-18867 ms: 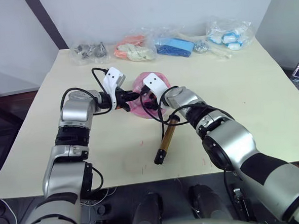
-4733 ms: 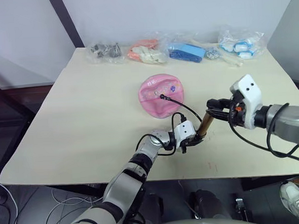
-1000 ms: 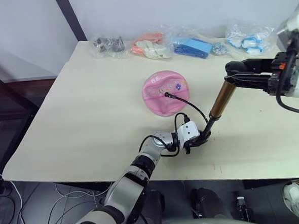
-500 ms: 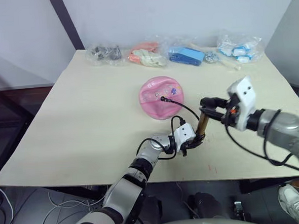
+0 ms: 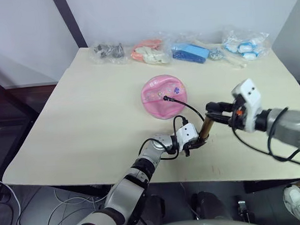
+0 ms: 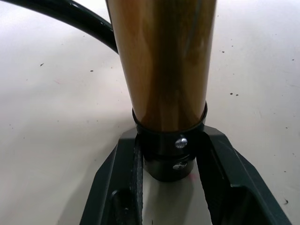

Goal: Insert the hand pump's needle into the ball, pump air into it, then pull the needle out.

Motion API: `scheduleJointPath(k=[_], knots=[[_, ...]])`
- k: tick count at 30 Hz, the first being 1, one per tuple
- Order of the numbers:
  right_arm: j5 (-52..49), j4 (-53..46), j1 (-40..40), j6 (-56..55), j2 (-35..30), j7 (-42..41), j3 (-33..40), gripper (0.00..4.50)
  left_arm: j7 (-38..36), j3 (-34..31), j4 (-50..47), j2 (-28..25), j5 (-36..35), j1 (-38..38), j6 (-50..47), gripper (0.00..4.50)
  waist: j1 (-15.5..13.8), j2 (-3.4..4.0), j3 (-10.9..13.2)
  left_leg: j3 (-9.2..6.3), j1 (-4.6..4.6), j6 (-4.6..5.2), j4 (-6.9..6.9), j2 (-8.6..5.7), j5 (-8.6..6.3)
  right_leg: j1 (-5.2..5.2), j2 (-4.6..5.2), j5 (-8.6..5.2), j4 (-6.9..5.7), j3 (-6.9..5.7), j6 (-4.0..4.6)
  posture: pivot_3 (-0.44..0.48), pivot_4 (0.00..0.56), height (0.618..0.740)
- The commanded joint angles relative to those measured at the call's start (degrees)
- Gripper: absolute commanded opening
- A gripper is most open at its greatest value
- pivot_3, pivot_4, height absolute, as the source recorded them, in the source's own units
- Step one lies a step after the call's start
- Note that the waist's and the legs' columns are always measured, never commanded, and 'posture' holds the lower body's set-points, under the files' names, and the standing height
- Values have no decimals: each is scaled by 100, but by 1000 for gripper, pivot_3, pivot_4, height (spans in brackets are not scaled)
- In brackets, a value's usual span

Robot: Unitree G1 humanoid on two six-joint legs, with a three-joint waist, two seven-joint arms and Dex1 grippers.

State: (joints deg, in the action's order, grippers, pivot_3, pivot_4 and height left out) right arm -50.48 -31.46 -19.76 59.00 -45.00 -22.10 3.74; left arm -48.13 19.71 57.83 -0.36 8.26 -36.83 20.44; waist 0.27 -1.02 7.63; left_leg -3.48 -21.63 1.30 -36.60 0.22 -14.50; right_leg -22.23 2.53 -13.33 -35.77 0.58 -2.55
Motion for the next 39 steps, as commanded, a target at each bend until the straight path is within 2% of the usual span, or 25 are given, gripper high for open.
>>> scheduleJointPath(k=[1,4,5,6,10,12,18,22,24,26,29,33,36,39], knots=[[-1672,-56,-1421,751,-675,185,1350,1672,76,160,561,-127,305,244,-312,1123,-60,21,34,4,-41,-1,-11,-5,2,-37,0,14,-1,1,-24,0,150,740],[-2338,284,-2131,1090,-1114,393,1625,1671,79,163,568,-128,294,247,-305,1123,-82,26,50,10,-100,0,-46,-24,2,-77,17,25,-1,6,-41,0,150,740],[-2422,359,-2280,1157,-1218,424,1654,1671,87,159,574,-127,290,242,-309,1123,-98,-8,85,8,-107,1,-50,-23,1,-79,17,26,-1,3,-40,0,150,740],[-2608,471,-2484,1232,-1365,529,1668,1671,103,147,584,-129,281,233,-320,1123,-99,-7,86,7,-122,1,-62,-20,1,-87,20,22,-1,3,-22,0,150,740],[-3231,672,-3032,1288,-1603,922,1605,1671,128,113,624,-149,255,185,-340,1123,-97,10,117,15,-133,2,-63,-19,1,-98,28,32,-2,14,-8,0,150,740],[-3295,465,-2800,1256,-1525,1006,1510,1671,127,105,630,-159,248,170,-344,1123,-102,10,121,14,-146,2,-63,-18,1,-109,31,33,-2,13,-6,0,150,740],[-2578,-478,-864,772,-972,939,1196,1671,135,97,600,-173,221,146,-371,1123,-94,-33,96,16,-131,3,-64,-16,0,-94,16,45,-2,10,-30,0,150,740],[-926,-612,674,-185,-571,600,252,1671,147,111,566,-172,212,161,-385,1122,-66,-87,32,15,-107,3,-65,-3,0,-80,3,28,-3,11,-46,0,150,740],[-138,-417,1141,-677,-379,453,-287,1671,145,116,538,-175,205,173,-396,1122,-36,-74,24,14,-77,2,-64,8,-1,-53,-9,17,-4,10,-28,0,150,740],[691,-2,1540,-1200,-212,257,-959,1671,142,122,526,-177,202,179,-402,1122,2,-94,2,13,-54,2,-60,9,-1,-35,-9,16,-4,11,-27,0,150,740],[1526,604,1821,-1771,165,32,-1691,1671,144,133,503,-176,205,181,-414,1122,47,-109,-30,6,-8,-2,-46,17,-3,2,13,6,-3,6,-13,0,150,740],[1962,890,1844,-2020,550,-146,-1894,1671,133,137,480,-174,205,173,-429,1122,70,-98,-64,3,8,-25,-42,19,-17,19,16,4,-3,4,-11,0,150,740],[1866,661,1659,-1840,728,-186,-1587,1671,124,137,459,-178,201,178,-442,1122,67,-118,-81,-2,17,-23,-27,24,-16,19,12,2,-3,-8,-7,0,150,740],[1427,134,1243,-1488,654,-154,-968,1671,123,133,480,-184,206,168,-440,1122,64,-121,-77,-2,17,-20,-25,24,-14,19,13,2,-3,-11,-6,0,150,740]])
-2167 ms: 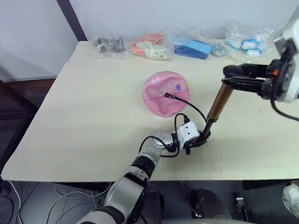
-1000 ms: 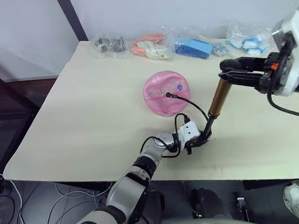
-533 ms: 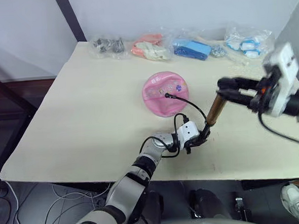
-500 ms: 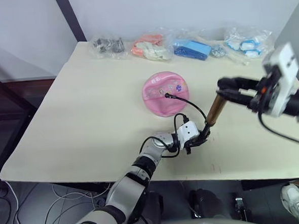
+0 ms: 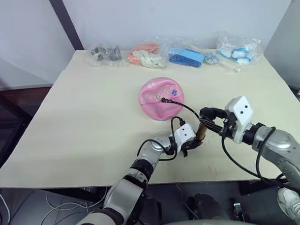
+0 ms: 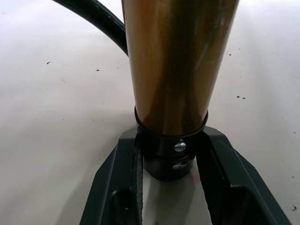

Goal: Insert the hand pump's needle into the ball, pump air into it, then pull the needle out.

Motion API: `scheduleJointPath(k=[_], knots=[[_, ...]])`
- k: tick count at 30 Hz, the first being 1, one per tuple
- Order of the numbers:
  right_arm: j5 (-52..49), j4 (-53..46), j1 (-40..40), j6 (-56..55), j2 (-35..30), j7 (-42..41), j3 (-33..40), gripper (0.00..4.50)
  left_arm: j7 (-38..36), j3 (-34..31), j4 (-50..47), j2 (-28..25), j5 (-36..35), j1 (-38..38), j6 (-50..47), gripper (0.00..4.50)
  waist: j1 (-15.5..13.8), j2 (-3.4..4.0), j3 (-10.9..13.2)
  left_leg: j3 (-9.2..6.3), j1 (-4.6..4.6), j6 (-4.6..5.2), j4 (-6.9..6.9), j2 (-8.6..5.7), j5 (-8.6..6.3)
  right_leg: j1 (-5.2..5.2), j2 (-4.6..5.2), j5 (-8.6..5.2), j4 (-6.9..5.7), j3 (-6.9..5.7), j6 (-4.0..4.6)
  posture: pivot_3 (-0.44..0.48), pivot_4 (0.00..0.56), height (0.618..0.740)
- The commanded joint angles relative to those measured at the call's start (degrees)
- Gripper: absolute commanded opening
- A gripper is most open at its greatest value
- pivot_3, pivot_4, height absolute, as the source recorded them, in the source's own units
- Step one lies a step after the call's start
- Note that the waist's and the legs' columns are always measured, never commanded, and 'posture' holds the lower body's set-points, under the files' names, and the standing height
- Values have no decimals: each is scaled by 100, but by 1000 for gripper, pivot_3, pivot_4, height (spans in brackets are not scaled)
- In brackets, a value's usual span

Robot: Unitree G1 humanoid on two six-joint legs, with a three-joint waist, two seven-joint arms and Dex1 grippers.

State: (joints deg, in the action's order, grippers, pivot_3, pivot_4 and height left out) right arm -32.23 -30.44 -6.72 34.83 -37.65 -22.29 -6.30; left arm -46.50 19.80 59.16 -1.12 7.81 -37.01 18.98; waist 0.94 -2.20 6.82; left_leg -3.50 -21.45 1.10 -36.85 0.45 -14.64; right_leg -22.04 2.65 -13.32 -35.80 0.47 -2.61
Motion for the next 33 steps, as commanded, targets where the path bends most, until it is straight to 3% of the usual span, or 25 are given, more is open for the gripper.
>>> scheduleJointPath(k=[1,7,11,15,20,23,33], knots=[[-670,-208,-314,1131,-152,-93,315,1671,-43,130,349,-113,257,193,-287,1122,-10,8,13,1,-3,0,-1,-1,0,-1,2,0,1,0,-1,0,150,740],[-2372,-850,-1766,2406,-521,288,1559,1671,-55,130,401,-101,266,154,-278,1122,-60,109,113,2,-57,19,-5,-20,14,-47,-2,6,-2,-3,-7,0,150,740],[-3769,-694,-2891,3114,-1212,686,2260,1671,-68,134,422,-94,262,143,-268,1122,-91,137,157,4,-93,20,-11,-36,14,-75,3,20,-3,-3,-24,0,150,740],[-4776,-340,-3586,3404,-1949,1059,2510,1671,-63,134,453,-87,264,130,-261,1122,-126,104,176,0,-126,21,-32,-37,14,-94,9,27,-1,-11,-8,0,150,740],[-5782,129,-4296,3363,-2664,1620,2389,1671,-55,125,496,-80,263,93,-264,1122,-151,119,208,17,-146,22,-37,-36,14,-116,30,27,-3,8,6,0,150,740],[-6027,-18,-4261,3250,-2649,1870,2114,1671,-51,128,519,-75,268,75,-257,1122,-159,123,215,20,-159,22,-38,-36,14,-128,30,28,-3,12,5,0,150,740],[-3978,-865,-1453,2483,-1331,1317,944,1671,-11,164,513,-36,255,81,-264,1122,-152,45,130,17,-129,23,-38,-27,13,-102,-1,26,-3,7,-36,0,150,740]])
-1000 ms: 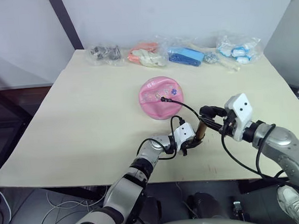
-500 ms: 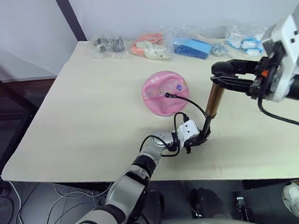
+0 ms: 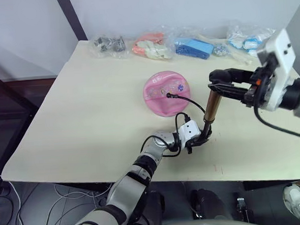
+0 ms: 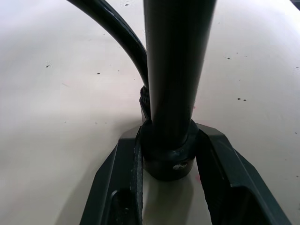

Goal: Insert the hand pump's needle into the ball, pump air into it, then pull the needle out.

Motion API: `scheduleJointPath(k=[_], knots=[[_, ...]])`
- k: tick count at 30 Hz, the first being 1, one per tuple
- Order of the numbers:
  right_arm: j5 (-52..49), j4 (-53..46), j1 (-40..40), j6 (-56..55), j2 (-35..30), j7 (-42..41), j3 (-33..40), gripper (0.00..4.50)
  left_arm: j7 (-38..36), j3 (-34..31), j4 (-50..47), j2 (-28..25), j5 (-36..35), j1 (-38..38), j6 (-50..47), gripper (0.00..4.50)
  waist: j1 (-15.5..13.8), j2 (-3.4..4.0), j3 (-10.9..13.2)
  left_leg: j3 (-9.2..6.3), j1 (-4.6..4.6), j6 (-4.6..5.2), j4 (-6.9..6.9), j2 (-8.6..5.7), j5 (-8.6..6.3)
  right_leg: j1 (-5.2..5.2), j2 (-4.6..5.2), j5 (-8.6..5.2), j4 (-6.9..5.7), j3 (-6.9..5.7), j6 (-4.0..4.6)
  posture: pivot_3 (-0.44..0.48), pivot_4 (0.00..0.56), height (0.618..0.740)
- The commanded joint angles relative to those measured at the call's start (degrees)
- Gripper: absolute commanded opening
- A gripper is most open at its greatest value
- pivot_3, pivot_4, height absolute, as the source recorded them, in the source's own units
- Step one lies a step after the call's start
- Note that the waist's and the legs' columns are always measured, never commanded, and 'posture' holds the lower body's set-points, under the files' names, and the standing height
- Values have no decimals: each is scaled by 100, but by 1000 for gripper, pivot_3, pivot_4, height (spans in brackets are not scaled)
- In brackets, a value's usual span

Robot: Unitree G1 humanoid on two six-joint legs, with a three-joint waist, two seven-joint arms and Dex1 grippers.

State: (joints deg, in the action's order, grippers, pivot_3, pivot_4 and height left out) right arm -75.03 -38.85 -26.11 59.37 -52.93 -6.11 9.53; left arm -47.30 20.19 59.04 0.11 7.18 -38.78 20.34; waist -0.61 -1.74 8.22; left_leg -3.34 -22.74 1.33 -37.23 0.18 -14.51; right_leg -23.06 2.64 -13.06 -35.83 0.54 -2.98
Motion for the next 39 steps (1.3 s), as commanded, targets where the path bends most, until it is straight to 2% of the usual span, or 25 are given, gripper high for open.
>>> scheduleJointPath(k=[1,7,10,12,14,20,24,27,31,39], knots=[[622,-28,644,-67,212,-443,-778,1671,78,125,526,-152,316,260,-399,1122,4,0,-18,-1,5,0,-1,3,0,5,-3,-6,-1,-1,8,0,150,740],[2980,892,1575,-1158,680,-1359,-2337,1671,120,126,499,-117,310,282,-416,1122,28,-16,-64,-4,71,-1,12,13,-1,54,-7,-18,-1,-3,27,0,150,740],[3589,1390,1811,-1500,973,-1681,-2638,1663,130,128,491,-117,316,289,-419,1122,34,-17,-80,-6,87,-2,17,14,-2,68,4,-22,-1,-4,31,0,150,740],[3800,1485,1852,-1591,1112,-1817,-2635,1145,130,122,484,-123,320,294,-418,1122,46,-4,-90,-6,86,-2,13,14,-2,69,5,-21,-1,-6,30,0,150,740],[3894,1390,1841,-1567,1163,-1906,-2528,1060,129,118,478,-134,326,308,-412,1122,70,-1,-97,-4,91,-3,16,12,-2,72,-1,-21,-1,-3,30,0,150,740],[3380,649,1516,-1017,1142,-1851,-1542,1060,122,110,470,-163,322,337,-405,1122,69,10,-88,-11,82,-3,16,11,-2,71,-7,-21,-1,-11,29,0,150,740],[2159,94,671,-283,840,-1663,-239,1060,110,107,488,-175,328,350,-398,1122,54,51,-32,-9,60,-3,14,1,-1,55,-1,-20,0,-10,26,0,150,740],[1326,50,100,166,549,-1458,353,1060,102,108,524,-179,333,338,-387,1122,32,69,-8,-11,28,-2,5,-4,-1,29,0,-5,0,-12,3,0,150,740],[381,176,-484,517,219,-1066,778,1059,97,121,560,-159,350,324,-375,1122,-1,56,13,-24,19,-2,3,-3,-1,27,1,-10,1,-26,13,0,150,740],[-498,324,-869,529,-127,-478,844,1059,104,129,586,-144,360,302,-363,1122,-5,57,23,-17,10,-1,-1,-4,0,21,6,-15,1,-19,25,0,150,740]])
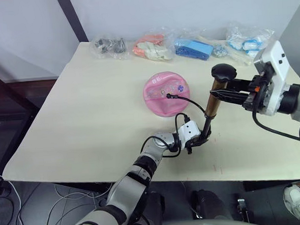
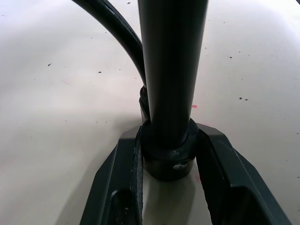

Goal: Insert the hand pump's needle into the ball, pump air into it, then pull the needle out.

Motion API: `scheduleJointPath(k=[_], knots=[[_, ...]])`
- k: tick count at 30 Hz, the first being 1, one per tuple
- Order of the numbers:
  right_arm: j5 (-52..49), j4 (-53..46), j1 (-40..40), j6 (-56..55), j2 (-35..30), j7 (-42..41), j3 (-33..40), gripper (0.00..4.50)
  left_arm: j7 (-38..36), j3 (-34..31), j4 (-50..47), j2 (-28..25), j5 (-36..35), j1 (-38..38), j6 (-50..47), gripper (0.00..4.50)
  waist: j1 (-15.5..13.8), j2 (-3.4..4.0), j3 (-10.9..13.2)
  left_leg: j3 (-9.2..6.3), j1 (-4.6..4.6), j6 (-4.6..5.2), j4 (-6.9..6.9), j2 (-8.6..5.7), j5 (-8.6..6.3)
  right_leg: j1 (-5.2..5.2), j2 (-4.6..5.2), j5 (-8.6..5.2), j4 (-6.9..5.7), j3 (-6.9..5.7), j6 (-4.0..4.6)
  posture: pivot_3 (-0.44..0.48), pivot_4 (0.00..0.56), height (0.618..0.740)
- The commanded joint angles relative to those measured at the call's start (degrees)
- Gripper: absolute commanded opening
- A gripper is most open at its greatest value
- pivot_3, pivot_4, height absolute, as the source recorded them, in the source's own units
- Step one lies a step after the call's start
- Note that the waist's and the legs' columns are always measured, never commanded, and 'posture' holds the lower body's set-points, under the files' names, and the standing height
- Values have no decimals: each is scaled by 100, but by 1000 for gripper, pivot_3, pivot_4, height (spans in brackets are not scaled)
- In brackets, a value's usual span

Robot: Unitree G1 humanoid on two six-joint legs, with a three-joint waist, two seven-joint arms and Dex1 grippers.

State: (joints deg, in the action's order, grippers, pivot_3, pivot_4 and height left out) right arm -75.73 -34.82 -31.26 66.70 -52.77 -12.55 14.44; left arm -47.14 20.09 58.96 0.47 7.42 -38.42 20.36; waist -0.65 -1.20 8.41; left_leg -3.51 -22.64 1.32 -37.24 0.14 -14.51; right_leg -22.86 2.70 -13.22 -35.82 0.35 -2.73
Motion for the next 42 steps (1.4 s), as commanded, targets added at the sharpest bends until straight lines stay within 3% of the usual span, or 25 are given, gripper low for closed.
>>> scheduleJointPath(k=[1,4,8,16,22,26,34,42], knots=[[-593,-48,-436,-244,-190,262,376,1059,90,140,595,-185,338,267,-363,1122,-1,5,7,1,-2,0,-1,0,0,-2,0,1,0,1,1,0,150,740],[-882,14,-536,-337,-246,476,379,1059,92,141,600,-198,341,274,-361,1122,-5,12,17,1,-10,0,-4,0,0,-8,0,9,0,1,13,0,150,740],[-581,-124,33,-471,13,542,191,1059,74,149,591,-202,344,301,-352,1122,-8,9,16,9,-23,1,-4,-2,0,-22,-2,22,-2,8,8,0,150,740],[1841,-260,1919,-1479,751,-202,-1365,1059,79,151,560,-204,341,333,-348,1122,14,-19,-28,6,10,1,-3,2,0,3,-10,11,-5,4,-22,0,150,740],[3484,460,2697,-2494,1301,-704,-2448,1059,86,136,542,-254,324,359,-352,1122,88,-57,-69,8,69,-1,11,13,-1,44,-15,-4,-5,10,2,0,150,740],[4230,1032,2942,-2965,1551,-990,-2765,1059,79,143,527,-267,324,372,-349,1122,127,-64,-101,5,79,-1,17,15,-1,52,-15,-6,-5,7,5,0,150,740],[4570,1050,2959,-3078,1782,-1298,-2422,1059,47,153,531,-265,329,352,-349,1122,136,-61,-112,3,81,-2,17,15,-1,53,-20,-6,-5,6,4,0,150,740],[2814,-319,1934,-1713,1615,-805,-746,1059,45,160,566,-251,342,332,-351,1122,122,-20,-51,6,62,-1,14,8,-1,47,-12,-3,-4,8,1,0,150,740]])
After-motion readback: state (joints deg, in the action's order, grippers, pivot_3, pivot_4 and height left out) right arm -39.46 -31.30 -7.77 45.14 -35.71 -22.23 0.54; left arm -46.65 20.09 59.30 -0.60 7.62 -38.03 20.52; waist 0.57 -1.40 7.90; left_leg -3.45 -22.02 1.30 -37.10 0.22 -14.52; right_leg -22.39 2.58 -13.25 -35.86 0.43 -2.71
